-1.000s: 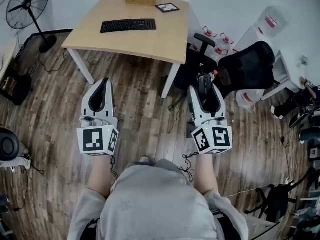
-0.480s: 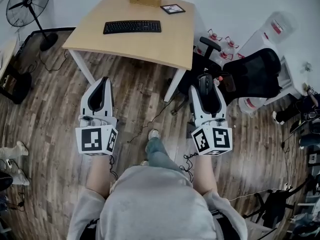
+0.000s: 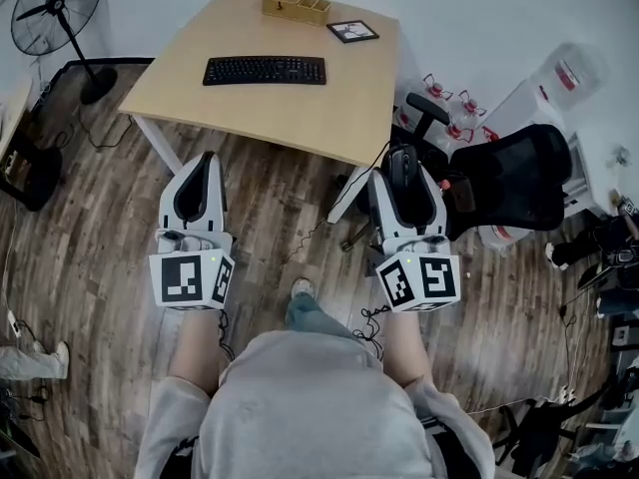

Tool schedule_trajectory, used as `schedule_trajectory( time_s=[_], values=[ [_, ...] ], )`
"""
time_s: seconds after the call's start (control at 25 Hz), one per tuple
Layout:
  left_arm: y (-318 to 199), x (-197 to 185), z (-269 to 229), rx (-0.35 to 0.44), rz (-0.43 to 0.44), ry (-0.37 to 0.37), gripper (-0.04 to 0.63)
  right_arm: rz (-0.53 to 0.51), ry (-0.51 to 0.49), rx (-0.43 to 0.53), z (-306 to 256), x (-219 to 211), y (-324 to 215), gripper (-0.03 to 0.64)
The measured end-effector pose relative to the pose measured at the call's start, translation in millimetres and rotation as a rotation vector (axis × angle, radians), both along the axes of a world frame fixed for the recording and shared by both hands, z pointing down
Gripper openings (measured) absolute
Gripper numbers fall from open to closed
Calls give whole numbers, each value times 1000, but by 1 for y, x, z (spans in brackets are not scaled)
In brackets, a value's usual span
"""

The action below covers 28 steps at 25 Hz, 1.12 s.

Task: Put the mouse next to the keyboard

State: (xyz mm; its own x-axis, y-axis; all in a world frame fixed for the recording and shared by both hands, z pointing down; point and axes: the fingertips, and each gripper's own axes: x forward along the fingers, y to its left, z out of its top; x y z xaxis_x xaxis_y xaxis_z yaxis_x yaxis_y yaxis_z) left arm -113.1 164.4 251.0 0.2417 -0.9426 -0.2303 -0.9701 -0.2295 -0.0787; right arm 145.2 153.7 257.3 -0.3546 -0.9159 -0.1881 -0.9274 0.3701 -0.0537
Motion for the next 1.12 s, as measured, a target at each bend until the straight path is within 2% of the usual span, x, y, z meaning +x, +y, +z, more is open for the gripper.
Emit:
schedule_trajectory(
  time_s=[0.56,1.12],
  values=[
    [-121,28,-6,12,-48,-1,11,-38,-10,2,-3,29,-139,262],
    [-183,27,7,-28,-71,-4,11,-7,-44,-29,13,50,-212,262]
  ],
)
